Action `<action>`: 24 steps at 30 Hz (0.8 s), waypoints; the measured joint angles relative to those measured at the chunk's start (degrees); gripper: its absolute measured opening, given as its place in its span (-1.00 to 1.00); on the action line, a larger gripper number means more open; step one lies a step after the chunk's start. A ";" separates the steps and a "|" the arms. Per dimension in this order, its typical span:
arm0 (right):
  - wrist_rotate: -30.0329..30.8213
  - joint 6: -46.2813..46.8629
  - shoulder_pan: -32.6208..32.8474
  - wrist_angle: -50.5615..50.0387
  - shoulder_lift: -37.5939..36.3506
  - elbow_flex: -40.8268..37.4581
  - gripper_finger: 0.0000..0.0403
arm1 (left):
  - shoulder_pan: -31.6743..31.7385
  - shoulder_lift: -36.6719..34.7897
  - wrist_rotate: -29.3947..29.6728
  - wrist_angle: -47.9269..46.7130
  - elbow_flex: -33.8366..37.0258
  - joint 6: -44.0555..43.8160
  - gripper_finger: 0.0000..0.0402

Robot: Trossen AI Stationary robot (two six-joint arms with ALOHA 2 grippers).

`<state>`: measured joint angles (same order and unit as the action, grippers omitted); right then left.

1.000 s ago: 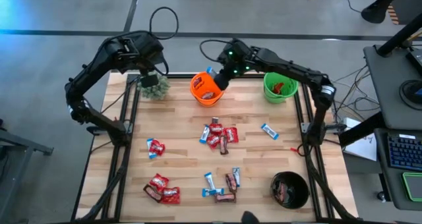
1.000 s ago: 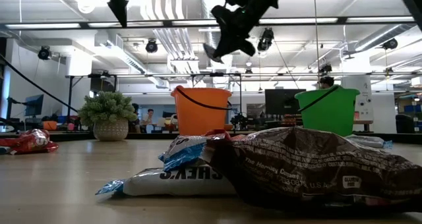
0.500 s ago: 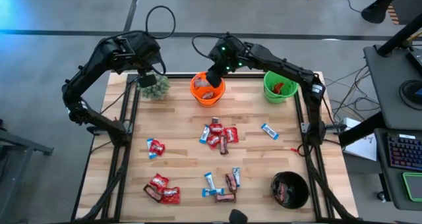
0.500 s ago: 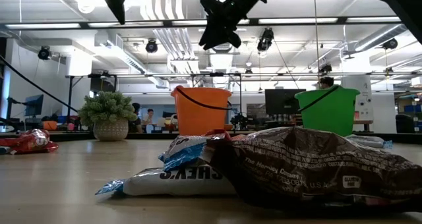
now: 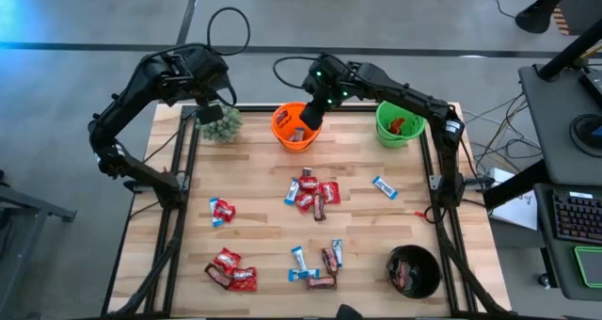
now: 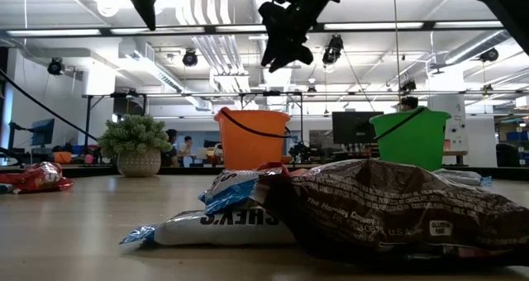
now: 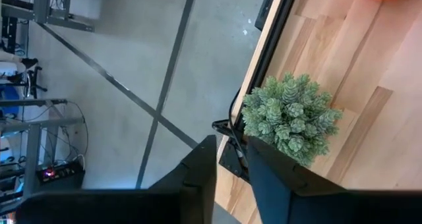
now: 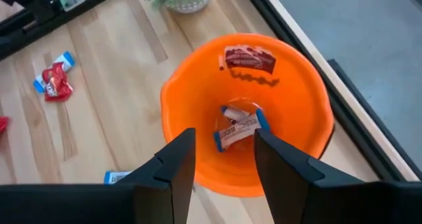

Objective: Sort candy
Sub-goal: Put the brown chocolate into the black bucket

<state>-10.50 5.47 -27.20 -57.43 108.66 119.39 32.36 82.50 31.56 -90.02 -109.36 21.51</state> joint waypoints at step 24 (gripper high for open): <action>0.02 -4.00 0.59 -14.60 -0.31 2.84 -0.18 | -0.28 -4.43 -29.42 0.01 1.47 -14.02 -0.23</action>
<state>-10.48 1.48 -26.61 -72.02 108.36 122.23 32.08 78.07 2.14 -90.01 -107.89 7.49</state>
